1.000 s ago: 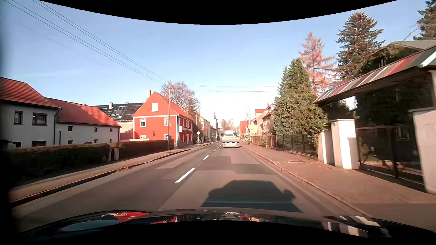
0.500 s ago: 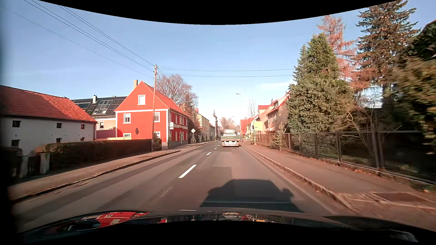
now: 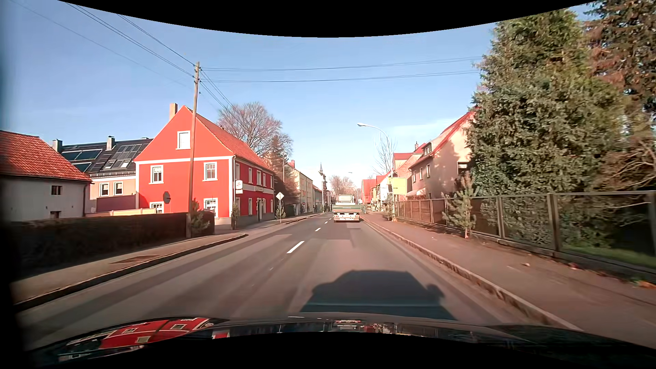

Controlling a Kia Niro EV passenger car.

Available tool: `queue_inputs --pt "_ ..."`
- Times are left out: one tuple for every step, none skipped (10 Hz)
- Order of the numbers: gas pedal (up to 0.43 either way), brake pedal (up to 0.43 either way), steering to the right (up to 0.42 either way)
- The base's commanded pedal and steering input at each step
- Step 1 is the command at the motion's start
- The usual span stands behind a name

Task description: Follow the waypoints while adhering to traffic rules and regulations

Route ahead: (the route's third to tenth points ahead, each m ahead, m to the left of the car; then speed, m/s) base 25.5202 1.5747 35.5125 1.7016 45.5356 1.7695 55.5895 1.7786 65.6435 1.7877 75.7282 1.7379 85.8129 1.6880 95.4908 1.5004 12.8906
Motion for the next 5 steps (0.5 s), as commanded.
queue_inputs --pt "0.039 0.0 -0.003" --pt "0.0 0.0 -0.003" --pt "0.0 0.0 -0.002" --pt "0.0 0.0 -0.002" --pt "0.0 0.0 -0.002"
